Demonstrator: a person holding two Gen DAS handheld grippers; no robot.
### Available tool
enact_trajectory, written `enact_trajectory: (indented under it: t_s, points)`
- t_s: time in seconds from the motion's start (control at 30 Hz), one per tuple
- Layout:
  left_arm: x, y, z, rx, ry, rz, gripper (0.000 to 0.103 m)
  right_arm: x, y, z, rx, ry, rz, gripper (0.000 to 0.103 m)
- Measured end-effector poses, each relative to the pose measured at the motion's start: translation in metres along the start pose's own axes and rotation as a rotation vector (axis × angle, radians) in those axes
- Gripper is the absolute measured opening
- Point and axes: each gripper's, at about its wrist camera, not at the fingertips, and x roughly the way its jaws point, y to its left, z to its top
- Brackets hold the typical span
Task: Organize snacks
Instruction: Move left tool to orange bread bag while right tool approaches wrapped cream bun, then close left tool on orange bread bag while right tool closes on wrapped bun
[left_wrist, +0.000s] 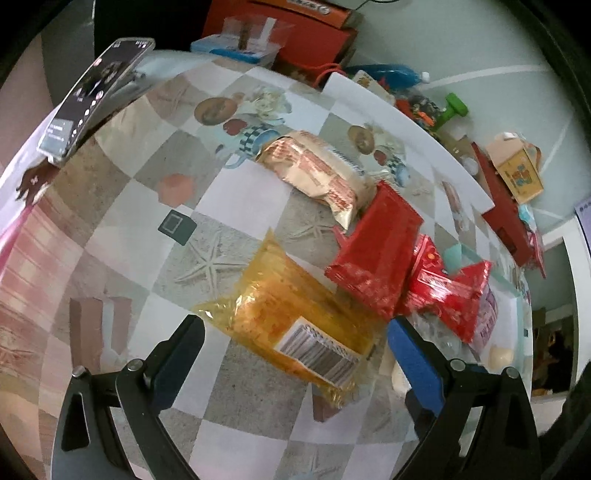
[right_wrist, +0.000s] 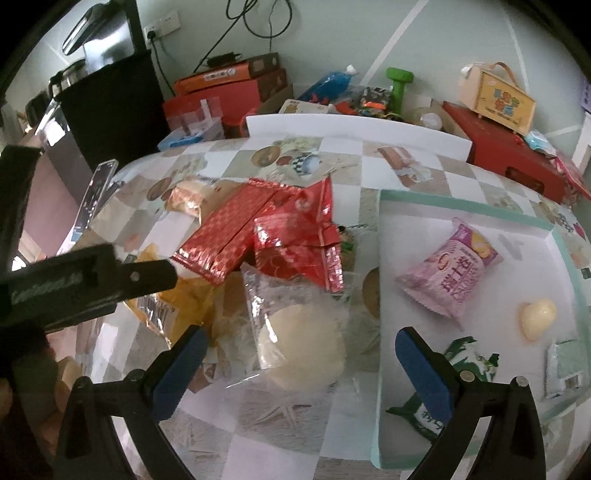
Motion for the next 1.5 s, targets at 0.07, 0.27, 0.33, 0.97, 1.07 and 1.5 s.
enact_trajectory:
  t_s: [0.07, 0.27, 0.33, 0.97, 1.07, 1.5]
  points:
    - [0.005, 0.001, 0.001, -0.013, 0.013, 0.007, 0.099, 0.001, 0.001, -0.001, -0.004, 0.004, 0.000, 0.103]
    - [0.019, -0.004, -0.002, 0.010, 0.046, 0.021, 0.099, 0.002, 0.004, -0.001, -0.014, 0.010, 0.006, 0.103]
    - [0.019, -0.007, -0.004, 0.044, 0.052, 0.037, 0.099, 0.003, 0.004, -0.002, -0.016, 0.011, 0.009, 0.103]
    - [0.004, 0.014, 0.003, 0.034, 0.009, 0.050, 0.098, 0.012, 0.015, -0.002, -0.055, 0.029, 0.029, 0.084]
    - [0.009, 0.003, 0.003, 0.067, 0.015, 0.009, 0.095, 0.014, 0.017, -0.003, -0.060, 0.030, 0.035, 0.084]
    - [0.019, -0.010, 0.000, 0.127, 0.036, 0.048, 0.063, 0.024, 0.004, -0.002, -0.003, 0.026, 0.070, 0.076]
